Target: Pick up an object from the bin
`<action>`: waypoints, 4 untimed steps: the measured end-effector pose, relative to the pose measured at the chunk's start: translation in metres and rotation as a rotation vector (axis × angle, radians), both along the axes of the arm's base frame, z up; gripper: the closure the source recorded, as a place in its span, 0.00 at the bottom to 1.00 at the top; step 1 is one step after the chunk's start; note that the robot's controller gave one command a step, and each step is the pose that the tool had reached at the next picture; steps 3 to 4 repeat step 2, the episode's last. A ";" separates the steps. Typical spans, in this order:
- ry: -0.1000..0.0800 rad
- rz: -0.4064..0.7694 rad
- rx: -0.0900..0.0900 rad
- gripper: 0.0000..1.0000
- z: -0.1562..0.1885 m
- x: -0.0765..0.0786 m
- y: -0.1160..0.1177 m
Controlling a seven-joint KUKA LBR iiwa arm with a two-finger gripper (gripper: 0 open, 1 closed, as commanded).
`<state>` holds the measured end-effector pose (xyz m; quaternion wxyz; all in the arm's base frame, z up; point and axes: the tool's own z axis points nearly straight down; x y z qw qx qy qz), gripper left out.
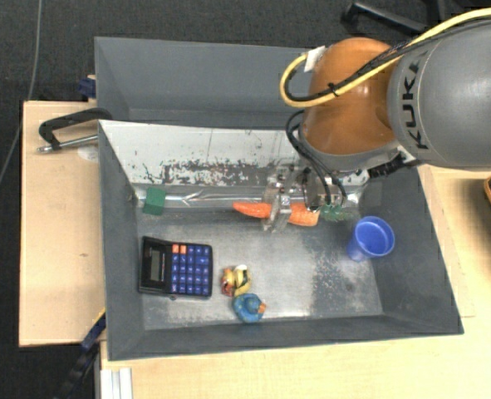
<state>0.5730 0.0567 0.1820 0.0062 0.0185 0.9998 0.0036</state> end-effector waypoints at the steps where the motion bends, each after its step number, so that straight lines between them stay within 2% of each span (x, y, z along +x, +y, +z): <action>1: 0.000 0.000 0.000 1.00 0.000 0.000 0.000; 2: -0.007 0.022 0.001 1.00 0.099 0.018 -0.010; 4: -0.007 0.022 0.001 1.00 0.099 0.018 -0.010</action>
Offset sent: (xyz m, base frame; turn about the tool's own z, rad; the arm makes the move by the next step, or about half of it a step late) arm 0.0162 -0.0107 0.0969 -0.0221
